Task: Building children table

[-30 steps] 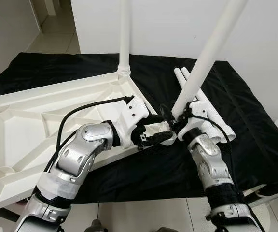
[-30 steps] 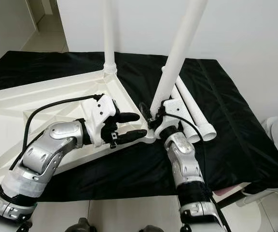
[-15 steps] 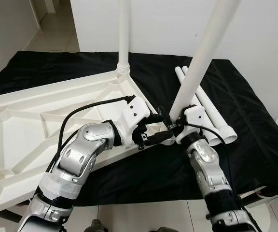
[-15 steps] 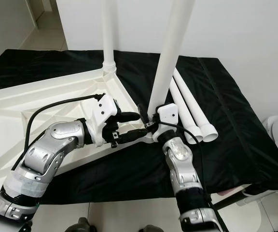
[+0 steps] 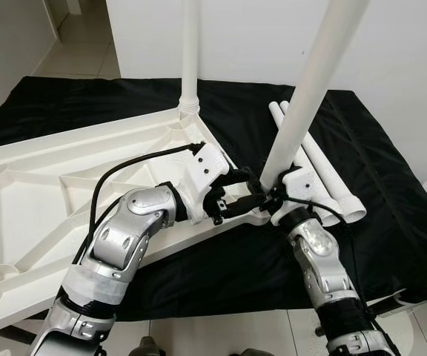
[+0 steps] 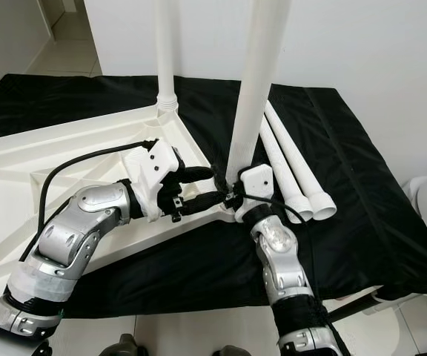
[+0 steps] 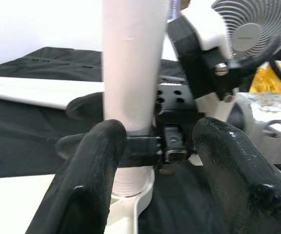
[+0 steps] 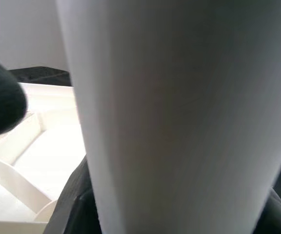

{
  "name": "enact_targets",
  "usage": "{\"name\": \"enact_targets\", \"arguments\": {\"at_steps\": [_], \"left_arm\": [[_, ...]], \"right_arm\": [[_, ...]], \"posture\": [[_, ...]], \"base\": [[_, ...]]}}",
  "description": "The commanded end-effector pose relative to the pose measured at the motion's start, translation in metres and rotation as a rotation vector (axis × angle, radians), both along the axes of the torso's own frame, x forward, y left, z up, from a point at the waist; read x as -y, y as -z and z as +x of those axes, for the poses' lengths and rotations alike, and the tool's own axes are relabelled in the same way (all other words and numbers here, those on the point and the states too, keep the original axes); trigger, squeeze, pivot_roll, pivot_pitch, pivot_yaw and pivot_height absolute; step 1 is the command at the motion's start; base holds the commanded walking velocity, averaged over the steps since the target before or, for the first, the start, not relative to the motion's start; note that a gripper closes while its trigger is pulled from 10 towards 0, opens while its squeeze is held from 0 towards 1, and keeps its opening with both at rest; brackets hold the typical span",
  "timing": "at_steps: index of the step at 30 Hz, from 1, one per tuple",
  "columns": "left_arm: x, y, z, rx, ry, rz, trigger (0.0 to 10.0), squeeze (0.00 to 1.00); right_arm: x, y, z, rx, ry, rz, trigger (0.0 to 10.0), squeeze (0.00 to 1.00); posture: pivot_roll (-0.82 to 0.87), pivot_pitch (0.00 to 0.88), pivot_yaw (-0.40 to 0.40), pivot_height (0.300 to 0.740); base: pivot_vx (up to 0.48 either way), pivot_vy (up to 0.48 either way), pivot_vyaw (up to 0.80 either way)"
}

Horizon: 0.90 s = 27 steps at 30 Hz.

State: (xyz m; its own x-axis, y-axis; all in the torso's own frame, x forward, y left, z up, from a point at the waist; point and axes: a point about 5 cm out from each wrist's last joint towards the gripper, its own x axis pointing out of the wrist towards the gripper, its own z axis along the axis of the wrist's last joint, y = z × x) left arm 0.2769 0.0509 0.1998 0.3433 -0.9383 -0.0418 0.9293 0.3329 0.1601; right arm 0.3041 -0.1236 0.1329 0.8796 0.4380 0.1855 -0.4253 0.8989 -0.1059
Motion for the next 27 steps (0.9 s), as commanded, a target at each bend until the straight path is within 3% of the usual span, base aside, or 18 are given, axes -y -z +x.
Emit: {"name": "enact_targets", "arguments": {"at_steps": [1,6,12,22,27], "left_arm": [[-0.002,0.000,0.007,0.007,-0.107,0.002,10.0,0.00],[-0.001,0.000,0.005,0.010,-0.104,0.000,10.0,0.00],[-0.001,0.000,0.004,0.009,-0.108,-0.004,10.0,0.00],[-0.001,0.000,0.004,0.008,-0.114,-0.007,10.0,0.00],[-0.001,0.000,0.004,0.008,-0.113,-0.007,10.0,0.00]], "right_arm": [[0.006,0.035,-0.004,-0.203,0.019,-0.015,10.0,0.00],[0.008,0.021,0.006,-0.217,-0.013,0.019,10.0,0.00],[0.006,0.021,0.008,-0.267,-0.064,-0.020,10.0,0.00],[0.011,0.023,0.009,-0.306,-0.031,0.009,10.0,0.00],[0.008,0.024,0.004,-0.277,-0.003,0.023,10.0,0.00]], "posture": [[0.04,0.006,-0.027,0.740],[0.05,0.002,-0.034,0.740],[0.05,0.004,-0.044,0.740],[0.05,0.007,-0.044,0.740],[0.05,0.009,-0.044,0.740]], "base": [[0.000,0.000,0.00],[0.000,0.000,0.00],[0.000,0.000,0.00],[0.000,0.000,0.00],[0.000,0.000,0.00]]}}
